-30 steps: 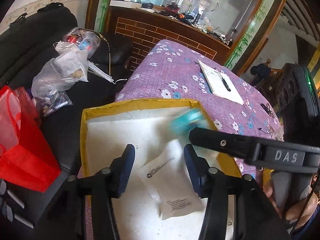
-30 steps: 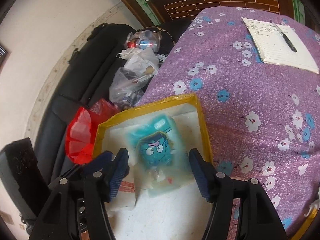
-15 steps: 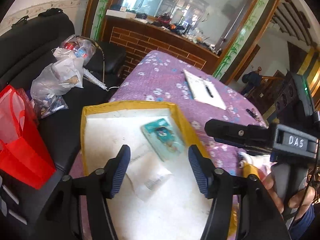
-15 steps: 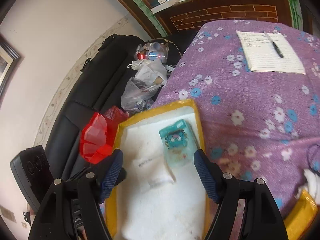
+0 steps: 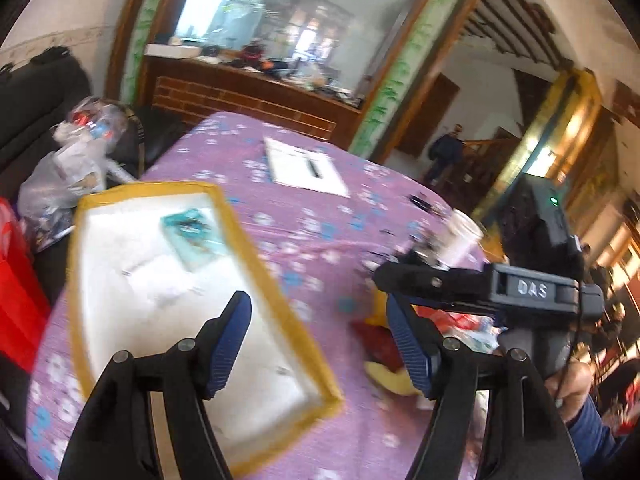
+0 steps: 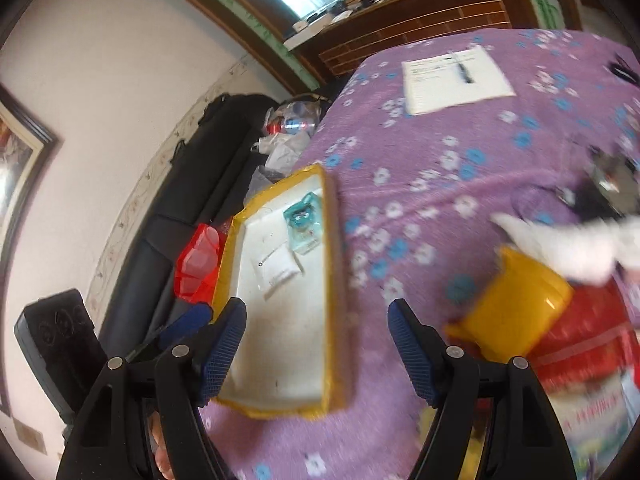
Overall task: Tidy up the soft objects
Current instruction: 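Move both open tools back over the cluttered table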
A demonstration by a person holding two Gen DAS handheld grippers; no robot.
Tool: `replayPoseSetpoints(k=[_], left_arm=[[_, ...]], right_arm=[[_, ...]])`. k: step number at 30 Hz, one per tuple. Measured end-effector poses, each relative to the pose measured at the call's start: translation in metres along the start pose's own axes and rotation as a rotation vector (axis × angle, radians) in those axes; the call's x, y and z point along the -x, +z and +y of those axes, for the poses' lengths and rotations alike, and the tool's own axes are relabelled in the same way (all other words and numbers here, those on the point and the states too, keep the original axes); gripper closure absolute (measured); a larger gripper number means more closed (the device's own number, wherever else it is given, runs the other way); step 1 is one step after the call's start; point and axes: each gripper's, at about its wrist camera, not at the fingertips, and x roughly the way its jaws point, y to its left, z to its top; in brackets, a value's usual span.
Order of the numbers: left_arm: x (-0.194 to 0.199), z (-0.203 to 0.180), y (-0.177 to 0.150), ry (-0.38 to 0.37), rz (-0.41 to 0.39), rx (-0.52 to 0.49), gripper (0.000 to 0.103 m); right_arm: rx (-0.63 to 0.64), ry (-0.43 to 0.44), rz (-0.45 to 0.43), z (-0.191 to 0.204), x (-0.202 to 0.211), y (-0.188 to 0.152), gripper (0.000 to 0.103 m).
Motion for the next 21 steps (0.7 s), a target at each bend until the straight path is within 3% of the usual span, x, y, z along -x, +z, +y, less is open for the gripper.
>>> replayPoseSetpoints(k=[13, 21], left_arm=[[-0.025, -0.084, -0.074, -0.158, 0.103, -0.098, 0.031], [-0.048, -0.129, -0.122, -0.213, 0.177, -0.248, 0.031]], right_arm=[[-0.075, 0.008, -0.148, -0.072, 0.121, -0.089, 0.024], [-0.07, -0.089, -0.216, -0.125, 0.191, -0.153, 0.019]])
